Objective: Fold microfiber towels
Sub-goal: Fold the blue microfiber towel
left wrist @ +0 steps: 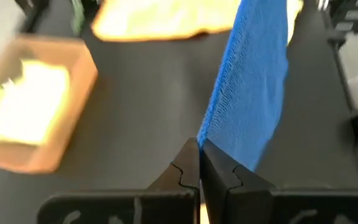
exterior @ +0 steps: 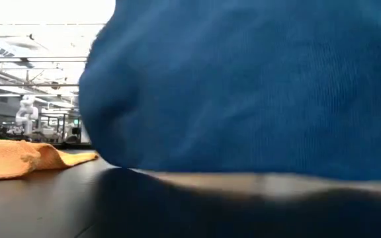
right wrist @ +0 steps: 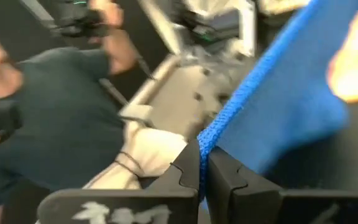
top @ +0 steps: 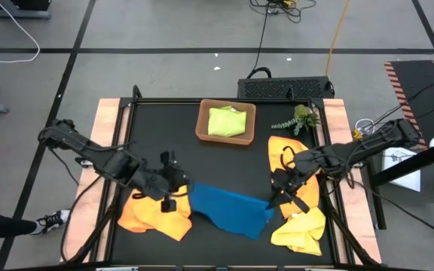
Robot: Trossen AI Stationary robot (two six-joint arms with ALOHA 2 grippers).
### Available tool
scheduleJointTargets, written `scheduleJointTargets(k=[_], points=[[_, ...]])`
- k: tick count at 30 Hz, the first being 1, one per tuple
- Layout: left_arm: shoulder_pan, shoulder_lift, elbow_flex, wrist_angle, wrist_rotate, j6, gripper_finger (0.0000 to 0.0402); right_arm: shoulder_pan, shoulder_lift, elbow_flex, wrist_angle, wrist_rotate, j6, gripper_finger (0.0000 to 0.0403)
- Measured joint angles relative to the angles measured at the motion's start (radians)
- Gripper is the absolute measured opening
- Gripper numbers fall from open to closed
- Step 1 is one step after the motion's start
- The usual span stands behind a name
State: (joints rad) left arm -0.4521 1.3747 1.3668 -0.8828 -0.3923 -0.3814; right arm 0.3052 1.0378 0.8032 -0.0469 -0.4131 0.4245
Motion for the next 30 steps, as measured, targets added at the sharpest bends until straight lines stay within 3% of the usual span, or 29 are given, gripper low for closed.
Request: scheduleJointTargets(k=[5, 12, 17, 21, 30], points=[[0.145, 0.007, -0.125, 0.02, 0.162, -0.025, 0.0001, -0.075, 0.0, 0.0, -0.232, 0.155, 0.038, 0.0], [0.337, 0.007, -0.273, 0.164, 0.243, 0.081, 0.0, -0.185, 0.0, -0.012, -0.472, 0.411, 0.053, 0.0], [0.438, 0.014, -0.369, 0.338, 0.363, 0.197, 0.0, -0.265, 0.002, -0.095, -0.426, 0.408, 0.0, 0.0], [0.465, 0.016, -0.42, 0.399, 0.369, 0.248, 0.0, -0.297, 0.009, -0.163, -0.365, 0.407, -0.023, 0.0], [0.391, 0.015, -0.477, 0.478, 0.364, 0.286, 0.0, -0.267, 0.01, -0.196, -0.247, 0.305, -0.116, 0.0]])
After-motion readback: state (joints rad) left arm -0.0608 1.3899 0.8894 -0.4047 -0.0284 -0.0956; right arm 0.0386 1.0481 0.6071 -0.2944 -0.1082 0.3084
